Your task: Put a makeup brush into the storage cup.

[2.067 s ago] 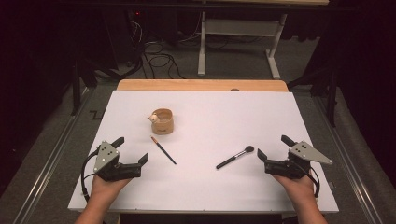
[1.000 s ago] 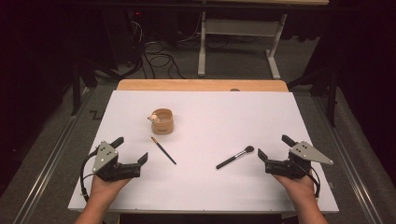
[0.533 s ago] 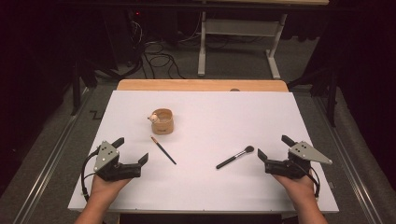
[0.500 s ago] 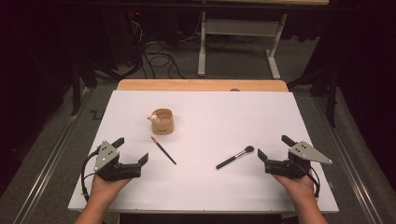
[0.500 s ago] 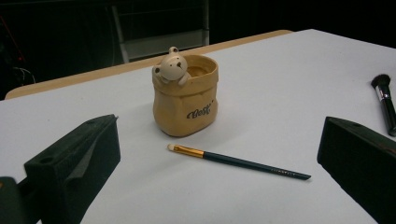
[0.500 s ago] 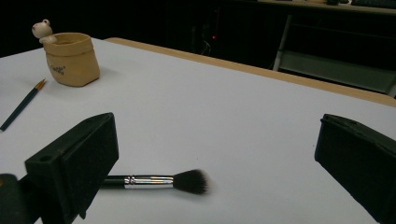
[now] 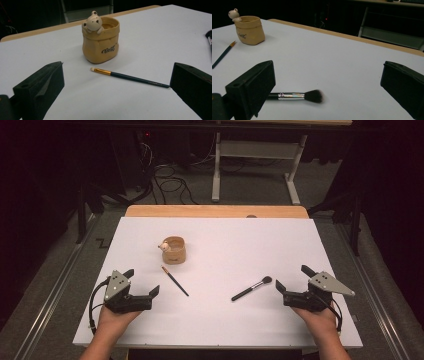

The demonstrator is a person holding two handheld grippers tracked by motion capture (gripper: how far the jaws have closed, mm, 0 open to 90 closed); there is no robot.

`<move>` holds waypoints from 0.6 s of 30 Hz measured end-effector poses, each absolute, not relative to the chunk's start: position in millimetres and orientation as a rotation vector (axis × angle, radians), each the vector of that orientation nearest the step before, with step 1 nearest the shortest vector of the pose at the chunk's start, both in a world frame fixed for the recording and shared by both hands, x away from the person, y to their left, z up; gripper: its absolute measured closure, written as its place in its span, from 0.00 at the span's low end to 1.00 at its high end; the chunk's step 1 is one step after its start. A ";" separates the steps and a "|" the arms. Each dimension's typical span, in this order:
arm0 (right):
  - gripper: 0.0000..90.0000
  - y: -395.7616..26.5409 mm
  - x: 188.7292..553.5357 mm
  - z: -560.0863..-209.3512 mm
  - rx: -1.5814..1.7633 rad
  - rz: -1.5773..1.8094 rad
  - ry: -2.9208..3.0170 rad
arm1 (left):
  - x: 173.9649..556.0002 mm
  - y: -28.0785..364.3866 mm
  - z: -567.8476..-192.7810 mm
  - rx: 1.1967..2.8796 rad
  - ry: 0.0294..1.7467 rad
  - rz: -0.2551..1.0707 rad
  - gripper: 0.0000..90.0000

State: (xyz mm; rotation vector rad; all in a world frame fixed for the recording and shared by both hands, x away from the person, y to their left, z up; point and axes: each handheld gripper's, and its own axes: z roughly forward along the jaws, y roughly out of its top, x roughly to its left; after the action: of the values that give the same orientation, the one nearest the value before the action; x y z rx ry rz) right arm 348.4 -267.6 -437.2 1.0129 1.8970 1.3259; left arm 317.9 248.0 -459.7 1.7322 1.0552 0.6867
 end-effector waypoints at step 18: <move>0.01 -269.6 351.4 -439.0 1.036 1.320 1.899 | 323.1 252.9 -464.9 1.749 1.120 0.623 0.01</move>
State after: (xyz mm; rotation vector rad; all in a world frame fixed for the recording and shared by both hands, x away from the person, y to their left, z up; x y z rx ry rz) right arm 351.4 -269.6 -439.0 1.0357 1.8989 1.3200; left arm 323.1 252.9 -464.9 1.7485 1.1204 0.6230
